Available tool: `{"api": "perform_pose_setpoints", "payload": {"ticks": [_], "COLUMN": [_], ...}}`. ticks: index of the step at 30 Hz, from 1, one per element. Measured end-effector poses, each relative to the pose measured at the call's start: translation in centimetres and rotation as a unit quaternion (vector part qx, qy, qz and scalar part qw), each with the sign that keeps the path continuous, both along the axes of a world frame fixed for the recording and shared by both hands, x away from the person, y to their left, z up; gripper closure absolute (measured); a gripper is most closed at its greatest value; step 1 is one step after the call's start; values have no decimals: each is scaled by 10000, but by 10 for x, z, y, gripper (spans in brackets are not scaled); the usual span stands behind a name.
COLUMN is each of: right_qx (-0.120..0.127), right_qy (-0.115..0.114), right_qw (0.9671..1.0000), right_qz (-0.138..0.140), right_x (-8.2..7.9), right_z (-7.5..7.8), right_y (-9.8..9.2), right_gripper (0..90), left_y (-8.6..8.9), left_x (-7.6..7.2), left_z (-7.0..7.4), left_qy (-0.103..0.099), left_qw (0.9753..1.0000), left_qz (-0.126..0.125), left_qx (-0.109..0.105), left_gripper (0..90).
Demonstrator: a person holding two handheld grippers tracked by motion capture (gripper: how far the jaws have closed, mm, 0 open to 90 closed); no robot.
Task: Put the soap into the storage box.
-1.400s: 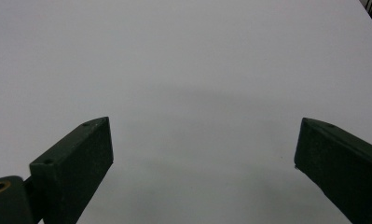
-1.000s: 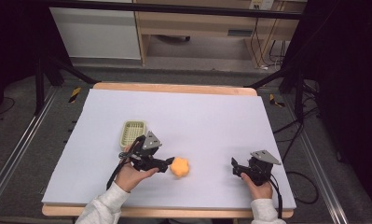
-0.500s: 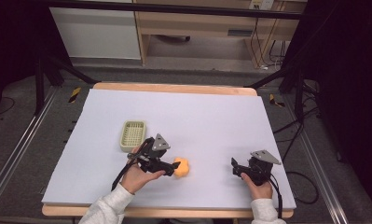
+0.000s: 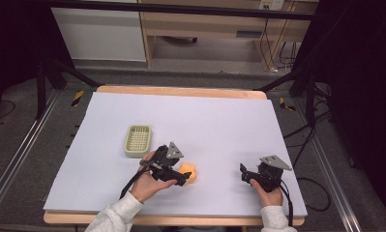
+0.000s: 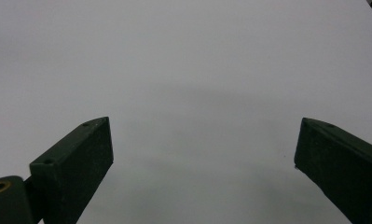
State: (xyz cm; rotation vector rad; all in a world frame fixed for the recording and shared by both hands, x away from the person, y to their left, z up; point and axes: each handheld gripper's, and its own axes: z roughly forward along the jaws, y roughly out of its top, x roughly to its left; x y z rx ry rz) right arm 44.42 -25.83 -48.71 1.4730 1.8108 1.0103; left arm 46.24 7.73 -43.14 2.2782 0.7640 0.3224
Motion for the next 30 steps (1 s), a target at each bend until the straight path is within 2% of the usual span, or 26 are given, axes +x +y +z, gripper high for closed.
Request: {"api": "perform_pose_setpoints", "payload": {"ticks": [30], "right_qx": [23], "right_qy": [35], "right_qw": [10000], "right_qz": [19], "right_x": [0], "right_z": [0], "right_y": [0], "right_gripper": [49], "left_y": [-21], "left_x": [4], "left_z": [-21], "left_qy": [219], "left_qw": [9987], "left_qz": [-187], "left_qx": [411], "left_gripper": [170]}}
